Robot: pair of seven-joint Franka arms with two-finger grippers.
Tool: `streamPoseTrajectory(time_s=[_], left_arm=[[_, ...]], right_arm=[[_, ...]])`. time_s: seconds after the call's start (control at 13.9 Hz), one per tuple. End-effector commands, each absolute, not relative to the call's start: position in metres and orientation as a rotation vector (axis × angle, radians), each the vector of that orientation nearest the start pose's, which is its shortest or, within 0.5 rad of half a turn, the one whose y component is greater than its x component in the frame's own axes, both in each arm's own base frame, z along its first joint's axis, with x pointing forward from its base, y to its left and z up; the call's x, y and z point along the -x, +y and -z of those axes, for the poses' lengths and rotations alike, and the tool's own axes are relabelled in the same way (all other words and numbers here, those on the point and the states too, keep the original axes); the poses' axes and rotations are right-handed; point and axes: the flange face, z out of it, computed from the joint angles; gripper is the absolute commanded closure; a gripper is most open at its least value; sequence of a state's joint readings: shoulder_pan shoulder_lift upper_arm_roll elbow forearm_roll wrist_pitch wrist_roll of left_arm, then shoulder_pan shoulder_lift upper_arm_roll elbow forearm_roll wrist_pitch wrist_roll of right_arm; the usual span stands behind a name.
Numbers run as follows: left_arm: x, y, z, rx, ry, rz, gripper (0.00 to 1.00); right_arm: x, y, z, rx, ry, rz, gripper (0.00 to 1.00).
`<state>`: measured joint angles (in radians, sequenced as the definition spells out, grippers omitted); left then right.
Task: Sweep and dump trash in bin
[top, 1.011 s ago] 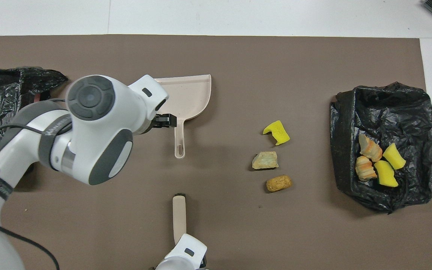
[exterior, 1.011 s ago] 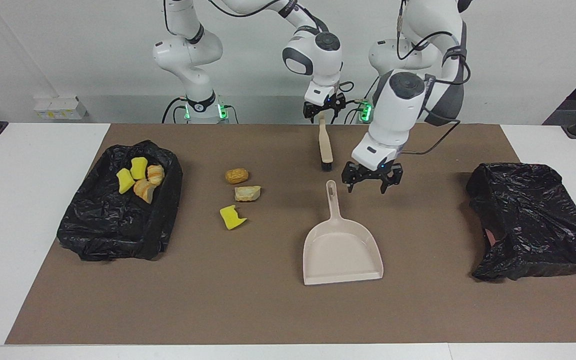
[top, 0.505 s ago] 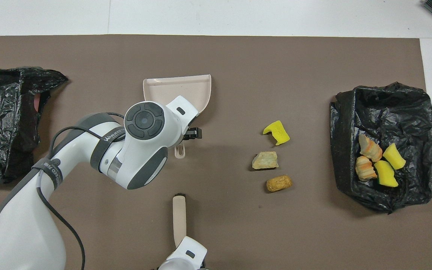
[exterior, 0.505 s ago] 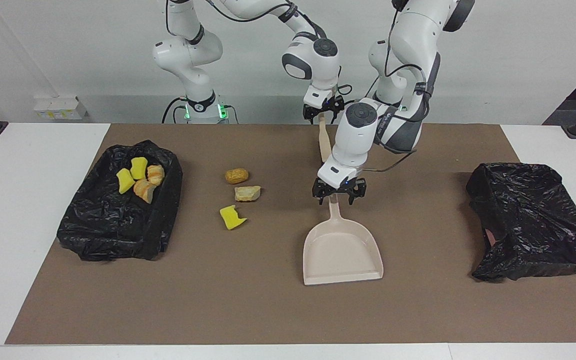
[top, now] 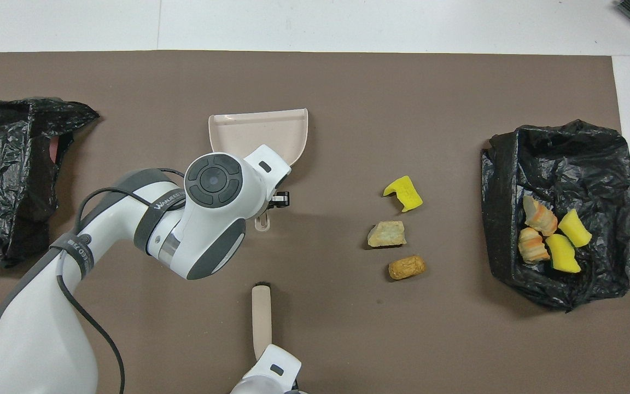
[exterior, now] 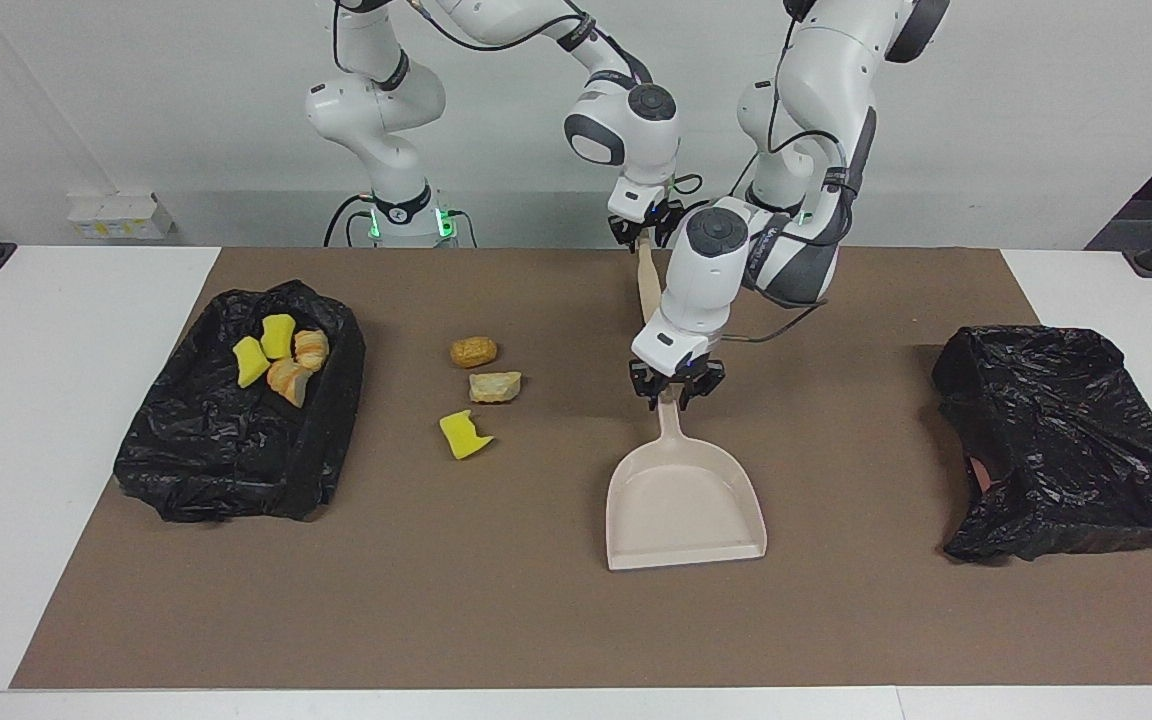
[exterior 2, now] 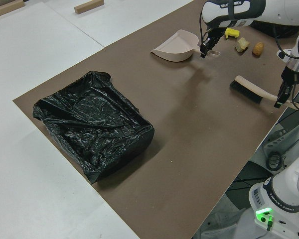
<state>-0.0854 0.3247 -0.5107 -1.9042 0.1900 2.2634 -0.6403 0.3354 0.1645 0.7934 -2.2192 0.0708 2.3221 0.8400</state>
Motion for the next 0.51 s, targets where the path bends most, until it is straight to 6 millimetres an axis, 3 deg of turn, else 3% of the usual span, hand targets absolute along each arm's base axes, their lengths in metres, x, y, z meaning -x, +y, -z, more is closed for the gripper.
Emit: streamPoseTrajectory(time_s=[0.0, 0.22, 0.43], left_arm=[[-0.528, -0.324, -0.364, 3.164, 0.083, 0.129, 1.0], [-0.534, -0.311, -0.382, 3.124, 0.242, 0.119, 1.0], [-0.526, -0.292, -0.407, 2.948, 0.802, 0.01, 1.0]], right_arm=[[-0.241, 0.485, -0.338, 3.069, -0.389, -0.229, 1.0], [-0.246, 0.484, -0.343, 3.072, -0.403, -0.231, 1.0], [-0.258, 0.473, -0.354, 3.098, -0.408, -0.224, 1.0]])
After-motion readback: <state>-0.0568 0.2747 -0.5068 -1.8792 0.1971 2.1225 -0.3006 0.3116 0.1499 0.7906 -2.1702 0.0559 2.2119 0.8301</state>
